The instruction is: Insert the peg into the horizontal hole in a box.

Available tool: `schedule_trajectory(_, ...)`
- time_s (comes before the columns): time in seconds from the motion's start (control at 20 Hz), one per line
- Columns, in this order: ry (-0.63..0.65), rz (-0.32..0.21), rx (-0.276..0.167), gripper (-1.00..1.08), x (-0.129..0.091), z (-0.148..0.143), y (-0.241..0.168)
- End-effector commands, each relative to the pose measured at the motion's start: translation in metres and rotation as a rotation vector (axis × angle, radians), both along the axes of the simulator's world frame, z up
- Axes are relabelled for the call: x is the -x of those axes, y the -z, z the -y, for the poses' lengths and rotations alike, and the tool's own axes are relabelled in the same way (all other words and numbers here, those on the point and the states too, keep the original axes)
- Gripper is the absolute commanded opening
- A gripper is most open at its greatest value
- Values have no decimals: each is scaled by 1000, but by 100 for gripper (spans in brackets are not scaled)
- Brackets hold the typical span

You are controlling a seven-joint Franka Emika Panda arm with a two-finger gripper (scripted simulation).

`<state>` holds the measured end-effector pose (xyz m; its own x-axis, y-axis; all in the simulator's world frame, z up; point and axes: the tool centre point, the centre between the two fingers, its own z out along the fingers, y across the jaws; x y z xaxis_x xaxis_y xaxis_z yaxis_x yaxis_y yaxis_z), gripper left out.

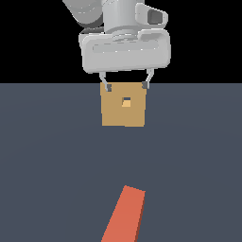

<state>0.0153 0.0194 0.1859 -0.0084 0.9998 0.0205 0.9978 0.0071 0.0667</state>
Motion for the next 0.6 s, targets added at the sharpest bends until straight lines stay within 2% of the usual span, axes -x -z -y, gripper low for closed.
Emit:
schedule_trajectory(0.0, 0, 0, 0, 100, 0, 0, 0)
schedule_trajectory(0.25, 20, -4, 1, 100, 0, 17, 7)
schedule_trajectory(0.55, 97, -18, 4, 100, 1, 81, 32)
